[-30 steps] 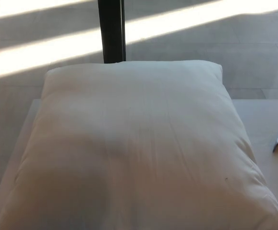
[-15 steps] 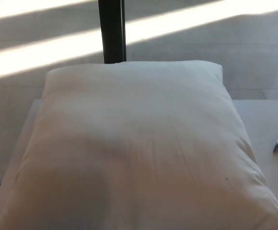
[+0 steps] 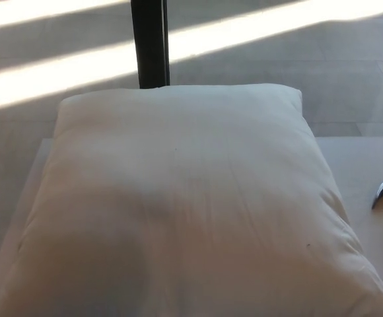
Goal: A hammer is kept on the right hand side and a pillow is kept on the left hand side on the desk infront of the robot and the robot uses its right hand to pick up the hammer and makes a downward swinging motion to hit the pillow
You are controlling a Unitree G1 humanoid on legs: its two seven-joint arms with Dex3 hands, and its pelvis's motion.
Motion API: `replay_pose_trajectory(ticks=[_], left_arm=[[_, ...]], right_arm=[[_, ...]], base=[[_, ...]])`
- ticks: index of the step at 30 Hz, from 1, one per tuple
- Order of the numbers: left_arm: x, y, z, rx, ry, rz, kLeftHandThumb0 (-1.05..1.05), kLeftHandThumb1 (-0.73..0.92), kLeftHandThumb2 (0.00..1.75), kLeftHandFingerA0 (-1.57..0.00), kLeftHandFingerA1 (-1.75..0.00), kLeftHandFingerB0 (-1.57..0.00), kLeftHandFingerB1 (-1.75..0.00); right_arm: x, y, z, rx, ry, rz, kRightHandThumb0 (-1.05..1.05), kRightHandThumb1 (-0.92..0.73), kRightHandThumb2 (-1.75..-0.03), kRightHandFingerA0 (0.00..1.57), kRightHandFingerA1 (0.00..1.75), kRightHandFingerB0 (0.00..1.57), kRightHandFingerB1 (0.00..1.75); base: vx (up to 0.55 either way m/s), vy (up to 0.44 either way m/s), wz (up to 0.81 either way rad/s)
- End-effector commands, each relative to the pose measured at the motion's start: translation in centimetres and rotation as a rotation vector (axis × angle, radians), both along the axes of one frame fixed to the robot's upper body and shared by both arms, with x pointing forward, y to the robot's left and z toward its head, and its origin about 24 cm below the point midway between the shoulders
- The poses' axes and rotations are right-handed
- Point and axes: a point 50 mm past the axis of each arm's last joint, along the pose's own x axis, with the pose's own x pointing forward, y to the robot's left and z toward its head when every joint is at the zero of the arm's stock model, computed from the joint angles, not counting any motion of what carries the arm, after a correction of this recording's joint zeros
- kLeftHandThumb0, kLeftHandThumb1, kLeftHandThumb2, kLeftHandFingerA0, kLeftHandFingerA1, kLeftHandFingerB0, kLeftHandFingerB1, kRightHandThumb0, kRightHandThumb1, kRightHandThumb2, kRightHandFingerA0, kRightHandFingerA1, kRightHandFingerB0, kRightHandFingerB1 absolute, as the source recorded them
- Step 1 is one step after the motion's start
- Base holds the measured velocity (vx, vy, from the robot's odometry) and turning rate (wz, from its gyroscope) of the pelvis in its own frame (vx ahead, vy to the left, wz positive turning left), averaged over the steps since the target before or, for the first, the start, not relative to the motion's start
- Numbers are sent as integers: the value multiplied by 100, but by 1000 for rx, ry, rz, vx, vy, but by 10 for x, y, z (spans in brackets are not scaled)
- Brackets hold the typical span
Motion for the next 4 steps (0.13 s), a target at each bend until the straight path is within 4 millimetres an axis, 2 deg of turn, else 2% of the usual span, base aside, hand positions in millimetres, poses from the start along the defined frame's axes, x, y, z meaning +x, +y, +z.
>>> replay_pose_trajectory(ticks=[1,2,4], left_arm=[[-3,3,0,-33,0,20,-55,63,59,-62,-46,-56,-44],[-3,2,0,-25,2,8,-57,62,59,-62,-47,-56,-44],[-4,2,0,-22,5,4,-57,62,59,-62,-47,-56,-44]], right_arm=[[5,1,5,-7,-64,-4,-59,-63,-102,33,63,19,52],[6,2,5,-12,-57,-2,-60,-81,-64,38,61,37,52],[6,3,5,-15,-52,1,-60,-81,-64,38,61,37,52]], base=[[0,0,0],[0,0,0],[0,0,0]])
